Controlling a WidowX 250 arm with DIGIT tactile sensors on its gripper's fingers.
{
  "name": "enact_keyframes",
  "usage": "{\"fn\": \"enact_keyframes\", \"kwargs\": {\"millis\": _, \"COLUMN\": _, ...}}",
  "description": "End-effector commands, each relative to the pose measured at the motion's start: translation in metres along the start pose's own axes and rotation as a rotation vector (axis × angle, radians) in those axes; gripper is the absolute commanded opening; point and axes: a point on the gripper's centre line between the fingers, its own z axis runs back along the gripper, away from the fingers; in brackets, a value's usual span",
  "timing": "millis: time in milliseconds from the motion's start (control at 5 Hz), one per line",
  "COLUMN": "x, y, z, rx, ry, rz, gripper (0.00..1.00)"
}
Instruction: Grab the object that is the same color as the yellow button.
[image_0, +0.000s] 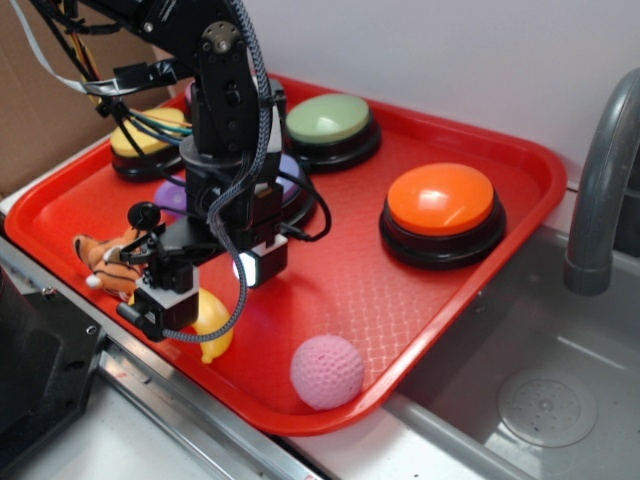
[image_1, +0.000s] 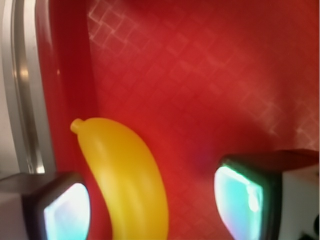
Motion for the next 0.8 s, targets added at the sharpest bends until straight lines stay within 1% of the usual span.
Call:
{"fn": "enact_keyframes", "kwargs": {"millis": 0, "x": 0.0073, "y": 0.0107, "z": -0.0119, "rx": 0.033, "ry": 0.016, "rz": -0.027, "gripper": 1.0}}
{"fn": "enact_keyframes", "kwargs": {"millis": 200, "x": 0.0098, "y": 0.017, "z": -0.0167, "rx": 0.04, "ry": 0.008, "rz": -0.042, "gripper": 1.0}}
{"fn": "enact_keyframes", "kwargs": {"millis": 400, "x": 0.0112, "y": 0.0176, "z": -0.0167, "rx": 0.04, "ry": 0.015, "rz": -0.041, "gripper": 0.0}}
{"fn": "enact_keyframes", "kwargs": {"millis": 600, "x": 0.0117, "y": 0.0173, "z": -0.0194, "rx": 0.035, "ry": 0.017, "rz": -0.044, "gripper": 0.0}}
